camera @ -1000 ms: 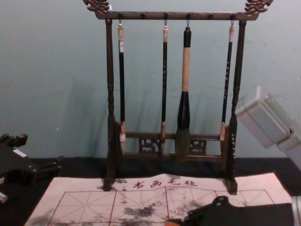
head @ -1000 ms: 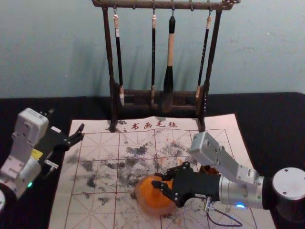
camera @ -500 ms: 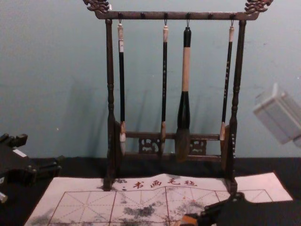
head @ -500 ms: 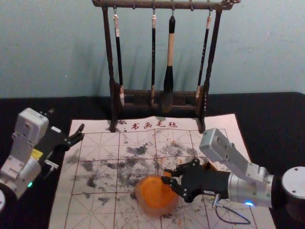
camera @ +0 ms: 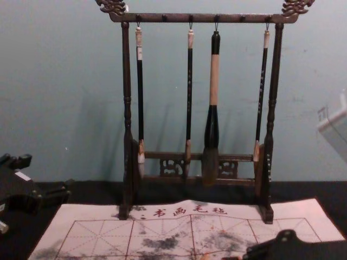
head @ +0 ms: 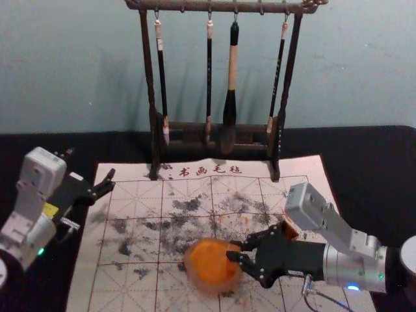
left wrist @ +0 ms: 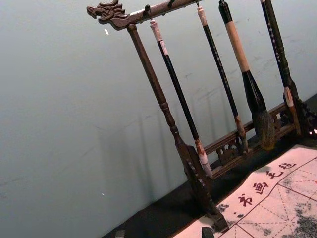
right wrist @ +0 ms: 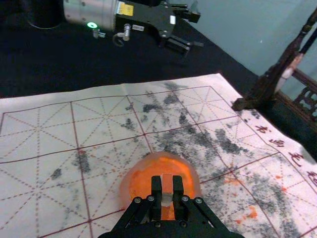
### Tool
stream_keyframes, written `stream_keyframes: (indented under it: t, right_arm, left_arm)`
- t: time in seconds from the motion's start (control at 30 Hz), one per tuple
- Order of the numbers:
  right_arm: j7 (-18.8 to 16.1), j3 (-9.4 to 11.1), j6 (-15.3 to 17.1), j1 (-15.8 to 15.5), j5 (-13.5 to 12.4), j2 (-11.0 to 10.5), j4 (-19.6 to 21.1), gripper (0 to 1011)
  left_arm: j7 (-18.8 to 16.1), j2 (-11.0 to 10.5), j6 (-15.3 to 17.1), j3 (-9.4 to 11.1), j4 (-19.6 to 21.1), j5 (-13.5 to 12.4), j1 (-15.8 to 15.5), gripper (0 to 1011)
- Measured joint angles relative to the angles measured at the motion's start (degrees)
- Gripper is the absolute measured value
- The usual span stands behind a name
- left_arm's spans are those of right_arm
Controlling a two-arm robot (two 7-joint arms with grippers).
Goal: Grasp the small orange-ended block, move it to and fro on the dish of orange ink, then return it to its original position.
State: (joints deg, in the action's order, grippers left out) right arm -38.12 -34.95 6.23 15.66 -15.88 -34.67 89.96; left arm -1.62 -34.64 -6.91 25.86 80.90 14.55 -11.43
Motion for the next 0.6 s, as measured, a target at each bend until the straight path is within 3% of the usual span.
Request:
stream_keyframes:
  t: [0.6]
  right_arm:
    - [-1.68,-1.58,-0.40,0.06,-0.53,-0.47,0.89,94]
  left_arm:
    - [0.00,0.00,0.00,0.00,0.00,0.00,0.00,1001]
